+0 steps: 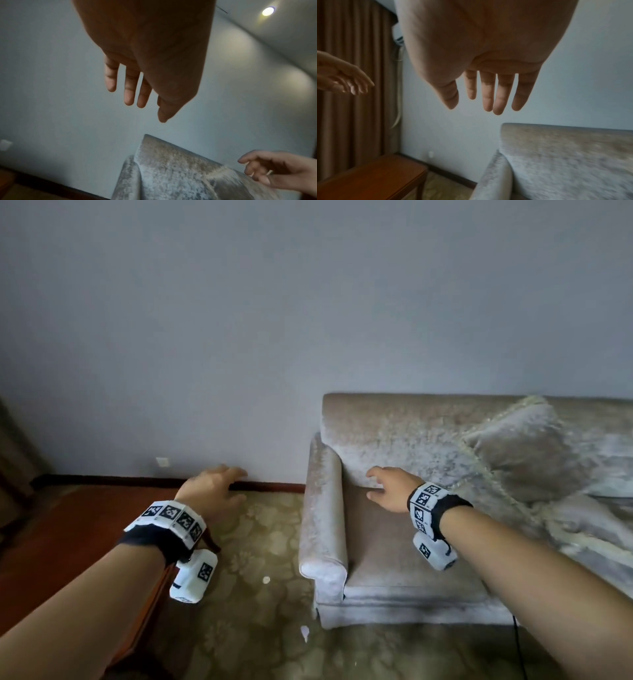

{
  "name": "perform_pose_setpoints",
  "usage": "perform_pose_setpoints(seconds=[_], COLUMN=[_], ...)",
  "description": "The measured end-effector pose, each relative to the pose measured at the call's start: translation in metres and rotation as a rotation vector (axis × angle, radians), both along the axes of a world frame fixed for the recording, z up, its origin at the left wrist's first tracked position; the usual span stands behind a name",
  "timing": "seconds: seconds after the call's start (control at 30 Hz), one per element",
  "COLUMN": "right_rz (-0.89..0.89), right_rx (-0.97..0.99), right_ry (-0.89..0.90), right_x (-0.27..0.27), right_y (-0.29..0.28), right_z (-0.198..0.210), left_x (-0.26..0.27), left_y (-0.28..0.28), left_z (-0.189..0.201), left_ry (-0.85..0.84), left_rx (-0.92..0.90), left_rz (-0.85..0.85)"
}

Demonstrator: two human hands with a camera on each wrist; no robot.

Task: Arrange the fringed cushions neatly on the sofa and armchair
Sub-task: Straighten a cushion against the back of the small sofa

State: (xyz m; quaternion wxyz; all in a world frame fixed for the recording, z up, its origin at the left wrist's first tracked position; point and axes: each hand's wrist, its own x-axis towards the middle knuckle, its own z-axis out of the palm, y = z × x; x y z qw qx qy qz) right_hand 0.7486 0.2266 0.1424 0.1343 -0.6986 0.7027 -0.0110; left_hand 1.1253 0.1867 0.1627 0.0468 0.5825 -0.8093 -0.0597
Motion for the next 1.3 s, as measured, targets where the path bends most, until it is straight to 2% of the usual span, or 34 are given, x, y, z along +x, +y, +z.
perform_pose_setpoints(seconds=[0.23,0.43,0.53,0.8,0.93,1.07,1.3], right_rz=[-0.255,-0.520,-0.656,-1.037,-1.136,-1.166,-0.988], right_rx=[0.019,0.056,0.065,0.046,0.054,0.024,0.080], right_ry=[-0.016,-0.016,-0.013,-0.066,-0.044,-0.050,-0.028], right_x=[-0.127,-0.219,-0.263,-0.364,-0.430,-0.514,-0.647], right_y=[-0.015,-0.001,0.028,0.132,0.167,0.183,0.140], right_z=[-0.009,0.000,0.000,-0.004,-0.008,-0.009,-0.017], left_x=[-0.173,-0.332,-0.414,-0.615,-0.701,-0.777,-0.867], left_y=[-0.109,-0.170,-0.176,-0.128,-0.111,-0.111,-0.122], left_z=[-0.018,-0.026,-0.034,-0.057,-0.067,-0.082,-0.103], left_ry=[-0.046,-0.022,-0.037,0.001,0.034,0.034,0.033], left_rx=[-0.012,0.030,0.028,0.050,0.068,0.087,0.129], left_rz=[-0.329,-0.623,-0.783,-1.123,-1.147,-1.095,-0.927])
